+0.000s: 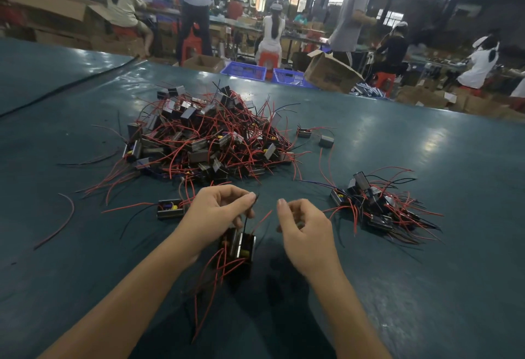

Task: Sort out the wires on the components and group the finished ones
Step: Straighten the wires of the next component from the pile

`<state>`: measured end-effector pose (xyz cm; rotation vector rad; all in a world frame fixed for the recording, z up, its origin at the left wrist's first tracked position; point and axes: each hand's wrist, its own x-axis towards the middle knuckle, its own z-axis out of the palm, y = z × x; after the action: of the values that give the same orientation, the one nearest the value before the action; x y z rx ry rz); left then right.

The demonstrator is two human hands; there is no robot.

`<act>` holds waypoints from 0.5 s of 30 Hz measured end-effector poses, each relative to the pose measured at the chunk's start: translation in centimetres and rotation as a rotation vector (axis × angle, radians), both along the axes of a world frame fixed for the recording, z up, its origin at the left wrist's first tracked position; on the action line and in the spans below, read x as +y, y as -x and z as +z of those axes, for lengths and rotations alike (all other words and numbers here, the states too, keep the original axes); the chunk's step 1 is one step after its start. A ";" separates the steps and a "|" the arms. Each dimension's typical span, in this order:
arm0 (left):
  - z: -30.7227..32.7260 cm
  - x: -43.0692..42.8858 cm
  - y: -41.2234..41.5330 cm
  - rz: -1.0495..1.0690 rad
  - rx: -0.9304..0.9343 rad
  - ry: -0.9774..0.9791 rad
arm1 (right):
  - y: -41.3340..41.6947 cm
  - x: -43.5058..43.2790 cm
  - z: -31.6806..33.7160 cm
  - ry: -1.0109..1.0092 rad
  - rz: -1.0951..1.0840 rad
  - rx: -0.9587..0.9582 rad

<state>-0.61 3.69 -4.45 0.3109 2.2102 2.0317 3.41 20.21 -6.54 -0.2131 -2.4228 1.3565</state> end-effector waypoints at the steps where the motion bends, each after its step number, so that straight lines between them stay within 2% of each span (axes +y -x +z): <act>1: 0.0 -0.1 0.1 -0.010 -0.039 -0.031 | 0.0 0.0 -0.2 -0.036 0.002 -0.065; 4: 0.0 -0.2 0.3 -0.070 -0.090 -0.082 | 0.0 -0.5 -0.5 -0.035 0.069 -0.198; 10: -0.2 -0.4 0.5 -0.177 -0.105 -0.191 | 0.1 -1.5 0.0 0.495 0.178 -0.325; 12: -0.3 -0.4 0.6 -0.145 -0.107 -0.198 | 0.1 -1.6 0.2 0.614 0.175 -0.309; 15: -0.5 -0.4 0.9 -0.016 -0.082 -0.169 | 0.2 -1.3 0.4 0.614 0.123 -0.210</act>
<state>-1.48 3.28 -4.97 0.2549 1.9871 2.1862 3.22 18.93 -6.17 -0.3780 -2.1253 2.2053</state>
